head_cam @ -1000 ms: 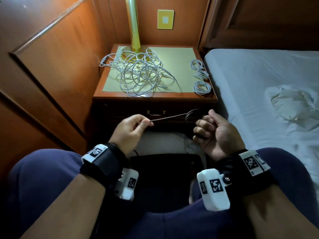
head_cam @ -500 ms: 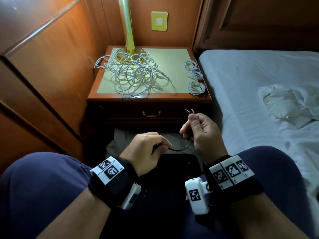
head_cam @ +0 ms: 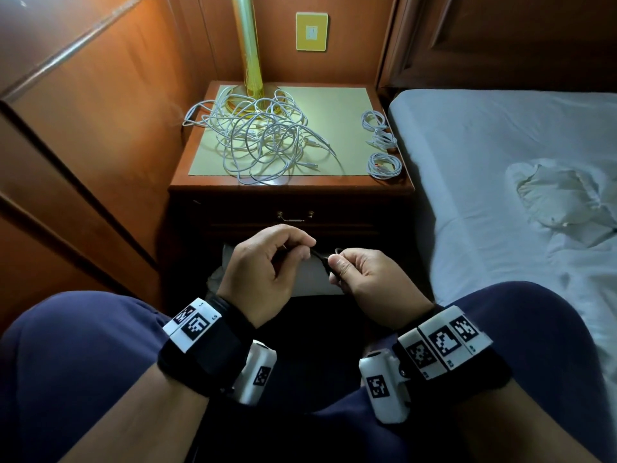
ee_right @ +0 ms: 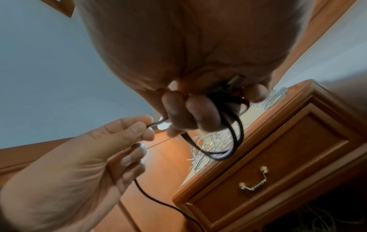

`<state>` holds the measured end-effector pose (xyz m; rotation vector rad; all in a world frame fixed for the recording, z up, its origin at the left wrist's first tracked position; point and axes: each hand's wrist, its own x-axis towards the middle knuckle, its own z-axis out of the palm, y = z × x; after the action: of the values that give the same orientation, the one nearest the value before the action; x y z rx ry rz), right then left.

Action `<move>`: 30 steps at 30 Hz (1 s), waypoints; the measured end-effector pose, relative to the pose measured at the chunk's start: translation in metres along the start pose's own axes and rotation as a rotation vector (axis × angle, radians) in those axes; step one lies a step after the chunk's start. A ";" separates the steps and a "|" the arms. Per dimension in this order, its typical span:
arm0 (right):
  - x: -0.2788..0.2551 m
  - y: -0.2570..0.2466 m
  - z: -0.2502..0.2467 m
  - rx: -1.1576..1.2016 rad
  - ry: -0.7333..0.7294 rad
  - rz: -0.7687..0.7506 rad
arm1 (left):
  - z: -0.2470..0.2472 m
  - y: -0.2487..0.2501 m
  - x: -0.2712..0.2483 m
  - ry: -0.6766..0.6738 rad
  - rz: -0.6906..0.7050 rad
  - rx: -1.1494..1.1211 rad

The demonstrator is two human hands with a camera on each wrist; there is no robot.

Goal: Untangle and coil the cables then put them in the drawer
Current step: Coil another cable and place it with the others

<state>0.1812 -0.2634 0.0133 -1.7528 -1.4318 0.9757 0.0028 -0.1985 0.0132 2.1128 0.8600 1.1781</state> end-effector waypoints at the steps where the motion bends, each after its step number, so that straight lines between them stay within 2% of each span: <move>1: 0.000 -0.001 0.000 0.038 -0.011 0.007 | -0.001 -0.002 0.001 0.019 0.007 0.018; 3: 0.001 -0.005 0.000 0.184 -0.028 0.020 | -0.004 -0.005 0.004 0.046 0.003 0.047; 7: 0.000 -0.014 -0.006 0.658 -0.068 0.111 | -0.009 -0.013 0.008 0.051 -0.051 0.067; 9: -0.002 -0.018 -0.007 0.812 -0.069 0.125 | -0.008 -0.014 0.006 0.014 -0.083 0.045; 13: -0.001 -0.018 -0.005 0.962 -0.038 0.137 | 0.000 -0.009 0.000 -0.133 -0.149 -0.043; 18: 0.001 -0.016 -0.001 1.018 -0.080 0.176 | 0.010 -0.003 -0.006 -0.339 -0.206 -0.138; 22: -0.001 -0.016 0.004 0.969 -0.093 0.184 | 0.011 -0.001 -0.005 -0.304 -0.173 -0.158; 26: 0.005 -0.013 0.007 0.873 -0.042 0.182 | 0.011 -0.002 -0.002 -0.222 -0.165 -0.072; 30: 0.007 -0.011 0.013 0.850 -0.018 0.211 | 0.012 -0.007 -0.003 -0.204 -0.193 -0.015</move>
<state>0.1658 -0.2540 0.0150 -1.2479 -0.6596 1.4380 0.0105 -0.1986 0.0008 2.0431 0.9329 0.8519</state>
